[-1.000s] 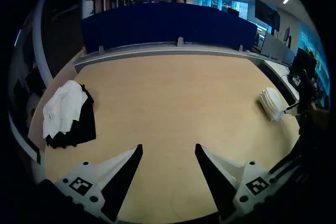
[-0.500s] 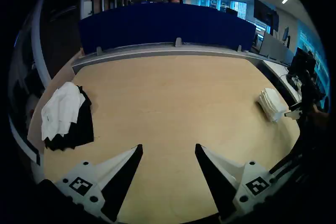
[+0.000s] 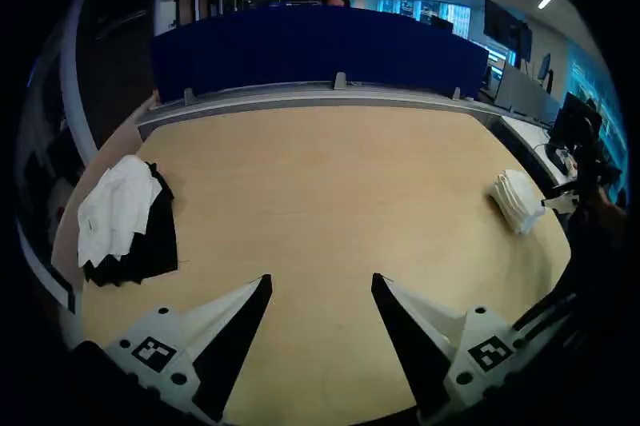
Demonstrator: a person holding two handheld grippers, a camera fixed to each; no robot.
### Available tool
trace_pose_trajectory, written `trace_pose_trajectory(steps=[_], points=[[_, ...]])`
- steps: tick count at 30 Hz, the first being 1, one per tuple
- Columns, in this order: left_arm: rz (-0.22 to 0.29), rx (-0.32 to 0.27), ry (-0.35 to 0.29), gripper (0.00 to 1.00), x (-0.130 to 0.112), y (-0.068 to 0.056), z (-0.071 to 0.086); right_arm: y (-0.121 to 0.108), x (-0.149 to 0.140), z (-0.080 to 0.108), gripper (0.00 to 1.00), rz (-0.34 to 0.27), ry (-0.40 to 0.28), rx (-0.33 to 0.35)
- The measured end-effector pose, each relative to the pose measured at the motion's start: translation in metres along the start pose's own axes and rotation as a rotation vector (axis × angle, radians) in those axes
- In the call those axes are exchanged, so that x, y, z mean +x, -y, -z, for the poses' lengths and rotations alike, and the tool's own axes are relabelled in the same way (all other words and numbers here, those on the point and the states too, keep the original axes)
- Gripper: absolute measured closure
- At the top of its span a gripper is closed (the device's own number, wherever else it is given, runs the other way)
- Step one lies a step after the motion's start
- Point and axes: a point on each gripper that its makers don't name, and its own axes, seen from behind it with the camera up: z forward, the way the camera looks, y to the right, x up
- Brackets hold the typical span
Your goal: Fold towel
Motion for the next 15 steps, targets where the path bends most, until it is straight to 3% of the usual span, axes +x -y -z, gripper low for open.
trace_pose_trajectory(steps=[6, 15], points=[[0.001, 0.007, 0.001, 0.08, -0.002, 0.003, 0.001, 0.023, 0.012, -0.011, 0.0, -0.012, -0.028, 0.05], [-0.003, 0.016, 0.009, 0.08, -0.005, 0.01, 0.001, 0.033, -0.02, -0.039, 0.0, -0.031, 0.042, 0.071]])
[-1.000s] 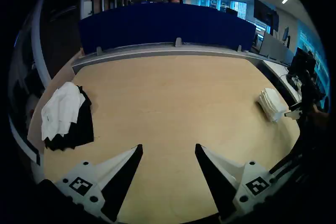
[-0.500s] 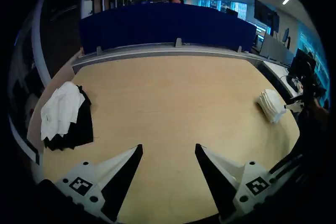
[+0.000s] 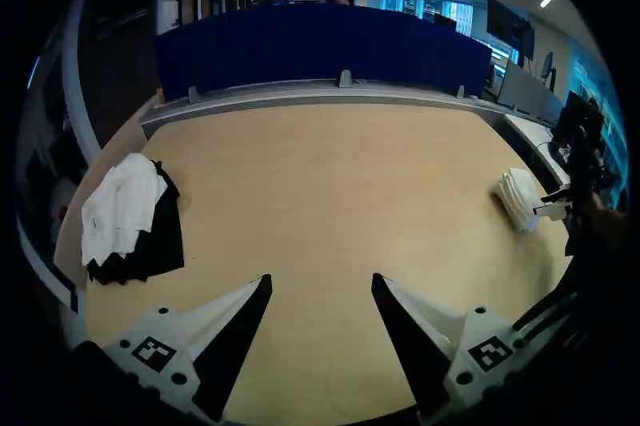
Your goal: Fold towel
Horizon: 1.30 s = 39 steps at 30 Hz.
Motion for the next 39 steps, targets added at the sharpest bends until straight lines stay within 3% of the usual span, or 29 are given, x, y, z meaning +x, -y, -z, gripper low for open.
trace_pose_trajectory(steps=[8, 14, 17, 29, 39], points=[[-0.005, -0.001, 0.0, 0.08, 0.003, 0.001, -0.002, 0.0, -0.003, -0.006, 0.0, -0.025, -0.001, 0.002], [-0.009, 0.002, -0.002, 0.08, 0.006, 0.002, -0.002, -0.004, 0.028, 0.008, 0.0, -0.01, -0.066, -0.008], [-0.009, 0.006, 0.001, 0.08, 0.005, 0.003, -0.003, -0.007, 0.046, 0.006, 0.0, -0.009, -0.089, -0.004], [-0.007, 0.033, 0.011, 0.08, -0.001, 0.009, 0.004, -0.008, 0.07, -0.034, 0.0, 0.01, -0.071, 0.034], [0.001, 0.046, 0.011, 0.08, -0.001, 0.011, 0.005, -0.008, 0.067, -0.048, 0.0, 0.024, -0.062, 0.055]])
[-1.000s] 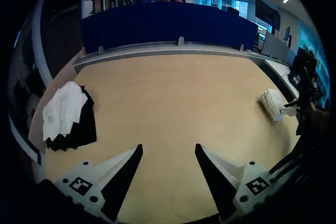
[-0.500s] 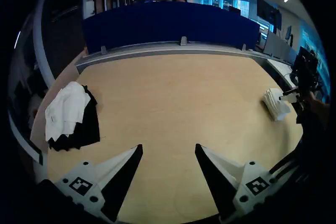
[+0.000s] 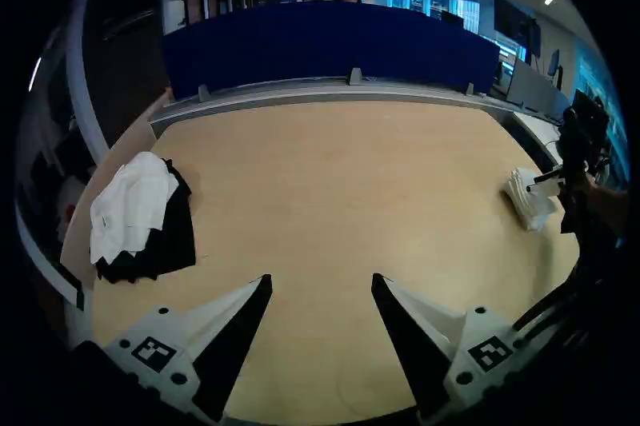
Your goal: Fold towel
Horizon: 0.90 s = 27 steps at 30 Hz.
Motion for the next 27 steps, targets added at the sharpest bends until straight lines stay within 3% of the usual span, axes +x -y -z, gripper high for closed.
trace_pose_trajectory(steps=[5, 15, 27], points=[[-0.003, -0.001, -0.003, 0.08, 0.002, 0.0, -0.003, 0.0, 0.007, 0.008, 0.0, -0.012, -0.022, -0.003], [0.009, -0.005, -0.036, 0.08, 0.012, 0.005, -0.007, 0.006, 0.035, 0.051, 0.0, -0.062, -0.163, -0.057], [0.023, -0.018, -0.11, 0.08, 0.036, 0.011, -0.004, 0.018, 0.079, 0.119, 0.0, -0.166, -0.487, -0.159]])
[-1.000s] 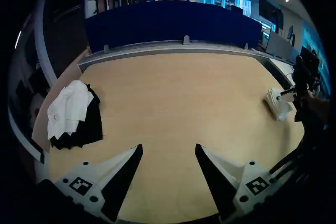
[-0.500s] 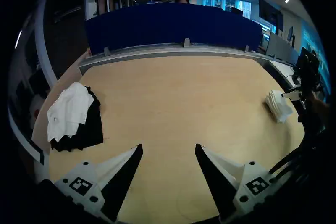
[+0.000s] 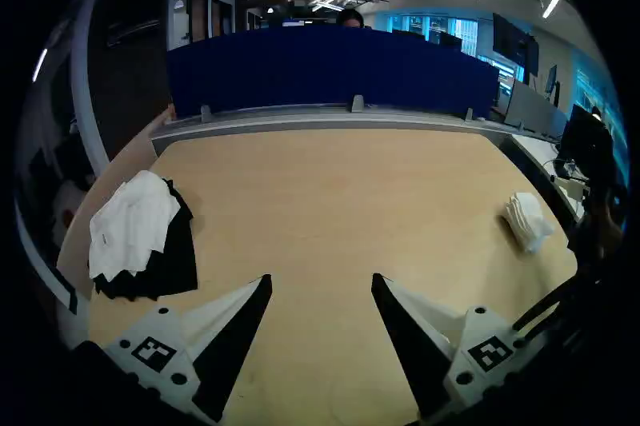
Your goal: Fold towel
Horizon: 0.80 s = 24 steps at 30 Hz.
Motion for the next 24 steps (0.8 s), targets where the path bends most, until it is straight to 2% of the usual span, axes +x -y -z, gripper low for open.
trace_pose_trajectory(steps=[8, 13, 20, 24], points=[[0.016, -0.004, -0.067, 0.08, 0.02, 0.007, 0.002, 0.005, 0.032, 0.022, 0.0, -0.01, -0.143, -0.073], [0.027, 0.003, -0.147, 0.08, 0.046, 0.015, 0.002, 0.018, 0.056, 0.033, 0.0, 0.008, -0.205, -0.096], [0.047, 0.022, -0.28, 0.08, 0.089, 0.031, 0.006, 0.055, 0.087, 0.042, 0.0, 0.062, -0.267, -0.093], [0.037, 0.031, -0.344, 0.08, 0.11, 0.036, 0.01, 0.076, 0.1, 0.044, 0.0, 0.1, -0.287, -0.085]])
